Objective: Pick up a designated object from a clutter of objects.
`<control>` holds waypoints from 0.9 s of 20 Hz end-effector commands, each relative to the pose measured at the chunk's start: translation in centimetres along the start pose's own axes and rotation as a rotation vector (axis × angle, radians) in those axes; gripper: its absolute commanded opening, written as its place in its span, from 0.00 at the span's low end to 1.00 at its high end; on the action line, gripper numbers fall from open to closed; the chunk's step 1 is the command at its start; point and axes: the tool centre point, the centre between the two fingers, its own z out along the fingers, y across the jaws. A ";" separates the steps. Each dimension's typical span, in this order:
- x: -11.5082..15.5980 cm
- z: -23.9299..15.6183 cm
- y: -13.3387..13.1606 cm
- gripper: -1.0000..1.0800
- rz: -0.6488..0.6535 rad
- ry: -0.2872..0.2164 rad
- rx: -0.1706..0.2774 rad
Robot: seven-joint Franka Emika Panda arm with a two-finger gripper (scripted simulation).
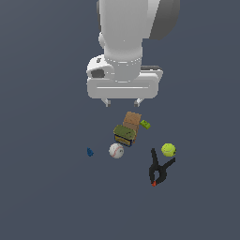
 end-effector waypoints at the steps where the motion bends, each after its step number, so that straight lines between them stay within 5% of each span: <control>1: 0.0 0.0 0.0 0.96 0.000 0.000 0.000; 18: 0.7 0.8 0.3 0.96 0.020 -0.005 0.011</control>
